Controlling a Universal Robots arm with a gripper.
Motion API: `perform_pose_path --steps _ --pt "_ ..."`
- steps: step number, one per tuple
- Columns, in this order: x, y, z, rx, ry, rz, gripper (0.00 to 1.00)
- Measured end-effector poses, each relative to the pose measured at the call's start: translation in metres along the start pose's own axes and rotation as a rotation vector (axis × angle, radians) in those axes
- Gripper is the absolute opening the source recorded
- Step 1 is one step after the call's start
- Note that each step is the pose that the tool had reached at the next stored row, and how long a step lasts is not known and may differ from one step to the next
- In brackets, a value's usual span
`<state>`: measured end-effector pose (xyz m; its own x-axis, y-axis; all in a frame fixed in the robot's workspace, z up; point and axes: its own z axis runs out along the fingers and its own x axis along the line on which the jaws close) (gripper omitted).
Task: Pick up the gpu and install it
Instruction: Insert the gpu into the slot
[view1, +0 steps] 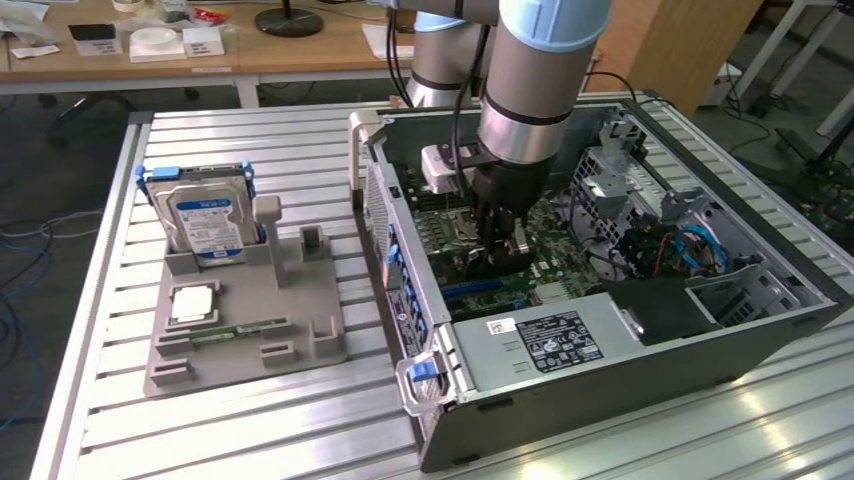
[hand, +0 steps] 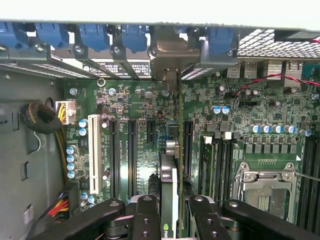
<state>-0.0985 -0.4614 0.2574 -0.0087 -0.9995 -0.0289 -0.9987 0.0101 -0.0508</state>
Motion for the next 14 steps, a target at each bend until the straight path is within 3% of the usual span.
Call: perform_pose_path --steps 14 --pt "0.0002 0.0005 0.0098 0.0002 -0.0003 0.000 0.27"
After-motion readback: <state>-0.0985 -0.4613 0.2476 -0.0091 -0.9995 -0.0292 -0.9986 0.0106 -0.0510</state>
